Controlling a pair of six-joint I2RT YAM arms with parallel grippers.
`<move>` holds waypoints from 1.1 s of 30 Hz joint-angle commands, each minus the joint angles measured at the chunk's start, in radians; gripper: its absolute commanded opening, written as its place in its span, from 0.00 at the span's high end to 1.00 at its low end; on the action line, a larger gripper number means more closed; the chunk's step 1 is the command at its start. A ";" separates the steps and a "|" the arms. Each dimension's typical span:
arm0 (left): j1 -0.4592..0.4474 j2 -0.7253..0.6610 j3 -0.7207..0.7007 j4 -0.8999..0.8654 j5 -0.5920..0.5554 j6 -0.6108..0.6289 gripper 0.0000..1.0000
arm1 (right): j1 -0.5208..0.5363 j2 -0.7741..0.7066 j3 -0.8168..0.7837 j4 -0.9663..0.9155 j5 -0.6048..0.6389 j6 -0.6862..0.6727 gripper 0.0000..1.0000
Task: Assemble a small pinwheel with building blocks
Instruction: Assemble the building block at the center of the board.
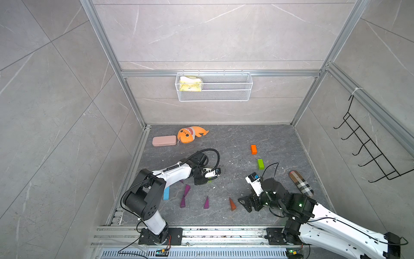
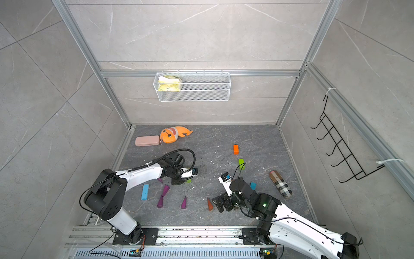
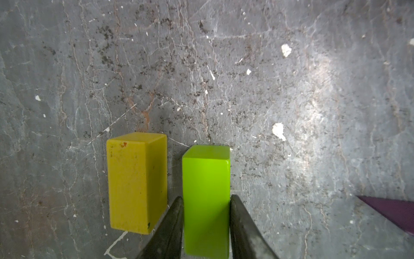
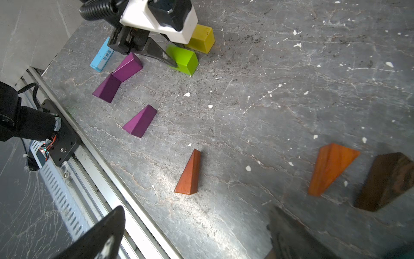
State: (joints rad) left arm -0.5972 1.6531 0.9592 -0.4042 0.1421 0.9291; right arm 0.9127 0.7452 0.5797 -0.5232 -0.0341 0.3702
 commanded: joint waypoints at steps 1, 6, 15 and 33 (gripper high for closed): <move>-0.010 -0.001 0.001 0.010 0.006 0.019 0.62 | 0.005 -0.004 0.000 0.009 0.004 -0.013 0.00; -0.018 -0.016 -0.008 0.020 -0.006 0.024 0.59 | 0.006 0.003 0.000 0.010 0.002 -0.014 0.00; -0.059 -0.064 -0.045 0.048 -0.066 0.036 0.61 | 0.006 0.008 0.000 0.012 0.002 -0.013 0.00; -0.114 -0.172 -0.131 0.164 -0.165 0.048 0.63 | 0.006 0.014 -0.004 0.017 0.003 -0.014 0.00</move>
State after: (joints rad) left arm -0.7013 1.5234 0.8330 -0.2749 -0.0113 0.9615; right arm 0.9127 0.7582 0.5797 -0.5201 -0.0338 0.3698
